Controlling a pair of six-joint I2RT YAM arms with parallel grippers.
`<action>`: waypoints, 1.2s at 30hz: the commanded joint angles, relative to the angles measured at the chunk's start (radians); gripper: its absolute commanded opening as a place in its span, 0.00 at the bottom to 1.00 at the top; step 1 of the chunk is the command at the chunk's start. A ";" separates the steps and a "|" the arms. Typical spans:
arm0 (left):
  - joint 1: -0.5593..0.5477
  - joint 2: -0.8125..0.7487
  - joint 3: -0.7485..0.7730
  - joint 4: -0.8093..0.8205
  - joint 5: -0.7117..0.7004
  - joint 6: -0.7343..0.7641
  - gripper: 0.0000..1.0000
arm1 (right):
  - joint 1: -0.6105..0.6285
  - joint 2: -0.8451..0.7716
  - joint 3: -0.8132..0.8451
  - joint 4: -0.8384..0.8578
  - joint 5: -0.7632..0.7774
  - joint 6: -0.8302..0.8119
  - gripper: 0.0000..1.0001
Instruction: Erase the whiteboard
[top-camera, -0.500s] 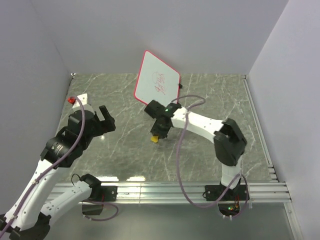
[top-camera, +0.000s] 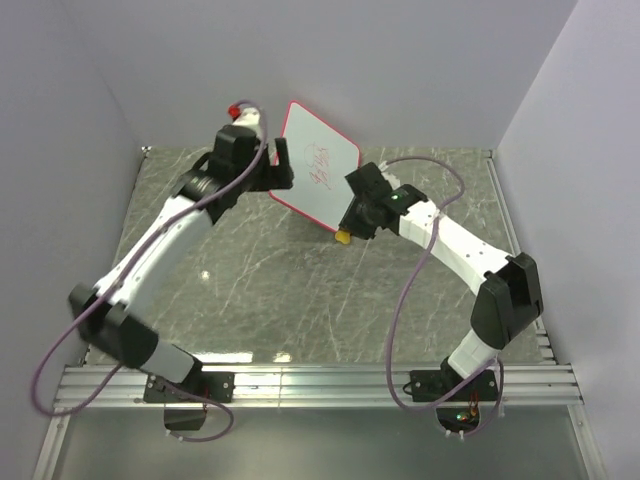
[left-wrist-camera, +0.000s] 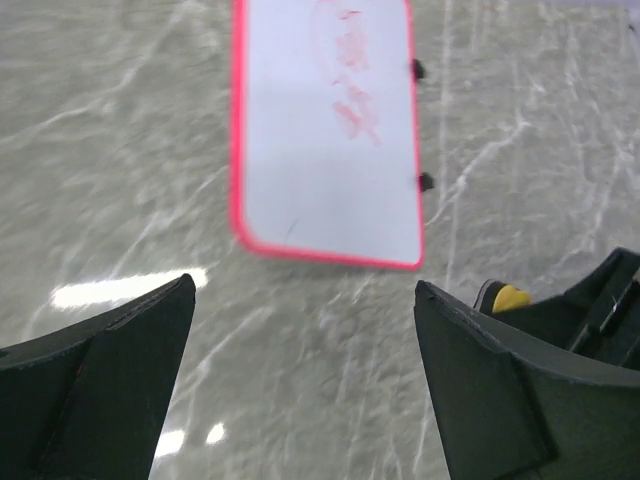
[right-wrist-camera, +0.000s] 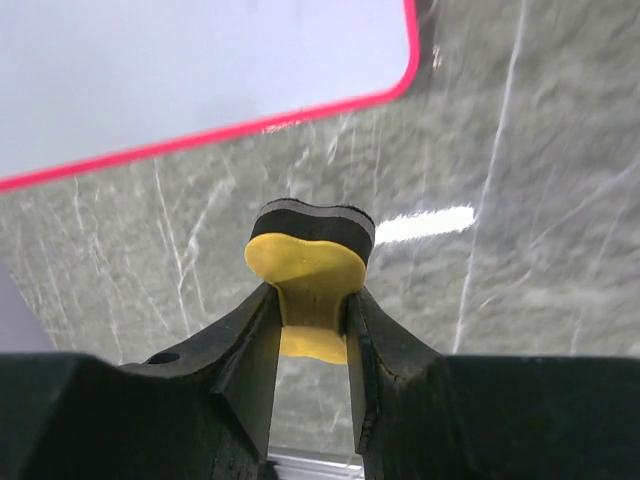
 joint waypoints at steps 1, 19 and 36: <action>0.055 0.129 0.151 0.078 0.179 0.014 0.93 | -0.058 -0.021 0.064 0.026 -0.064 -0.156 0.00; 0.329 0.634 0.407 0.305 0.784 -0.152 0.75 | -0.327 0.086 0.224 0.070 -0.440 -0.293 0.00; 0.309 0.743 0.421 0.238 0.677 -0.108 0.39 | -0.348 0.577 0.789 0.191 -0.664 -0.171 0.00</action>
